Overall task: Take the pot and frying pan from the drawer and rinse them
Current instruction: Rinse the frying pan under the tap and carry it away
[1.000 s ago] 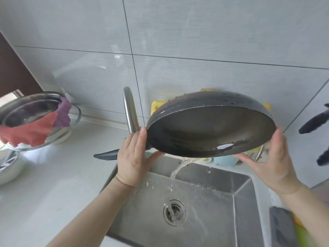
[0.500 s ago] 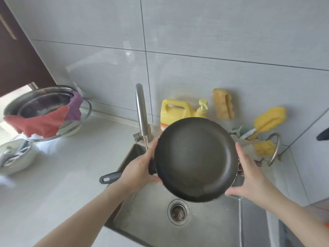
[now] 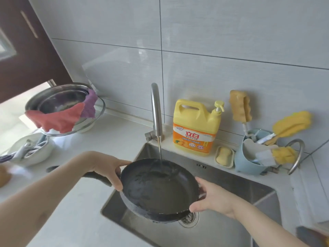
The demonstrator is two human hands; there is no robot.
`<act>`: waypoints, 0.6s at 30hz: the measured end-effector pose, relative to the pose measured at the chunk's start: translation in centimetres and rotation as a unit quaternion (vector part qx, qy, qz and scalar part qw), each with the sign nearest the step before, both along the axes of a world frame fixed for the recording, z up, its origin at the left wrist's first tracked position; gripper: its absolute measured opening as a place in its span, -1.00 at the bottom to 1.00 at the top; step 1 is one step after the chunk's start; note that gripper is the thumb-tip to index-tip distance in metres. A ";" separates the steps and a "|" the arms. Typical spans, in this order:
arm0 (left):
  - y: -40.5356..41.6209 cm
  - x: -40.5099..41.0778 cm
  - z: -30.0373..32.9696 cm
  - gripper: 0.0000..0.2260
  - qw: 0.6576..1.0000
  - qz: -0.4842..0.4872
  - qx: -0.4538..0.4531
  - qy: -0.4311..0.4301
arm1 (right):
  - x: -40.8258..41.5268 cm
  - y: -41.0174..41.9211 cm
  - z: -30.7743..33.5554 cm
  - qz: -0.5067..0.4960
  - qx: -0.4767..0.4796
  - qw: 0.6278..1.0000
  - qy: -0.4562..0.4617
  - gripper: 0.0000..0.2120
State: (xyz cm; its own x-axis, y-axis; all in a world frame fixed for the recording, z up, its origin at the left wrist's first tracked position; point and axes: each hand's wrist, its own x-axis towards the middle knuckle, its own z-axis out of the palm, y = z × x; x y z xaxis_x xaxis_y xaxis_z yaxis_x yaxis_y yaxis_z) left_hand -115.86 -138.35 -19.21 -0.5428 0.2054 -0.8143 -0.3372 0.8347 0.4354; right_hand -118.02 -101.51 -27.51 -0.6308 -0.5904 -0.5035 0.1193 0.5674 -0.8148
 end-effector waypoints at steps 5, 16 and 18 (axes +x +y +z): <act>0.7 0.4 3.2 -0.01 0.992 -0.024 -0.099 0.079 | 3.3 -2.7 -3.6 -0.066 -0.102 0.992 -0.017 0.08; 4.2 2.2 -1.7 0.15 0.914 0.022 -0.120 0.388 | -0.8 0.9 0.6 -0.116 -0.044 0.965 0.232 0.36; 4.9 1.8 -3.3 0.14 0.931 0.080 -0.024 0.355 | -2.6 2.4 3.3 -0.072 0.033 0.970 0.232 0.39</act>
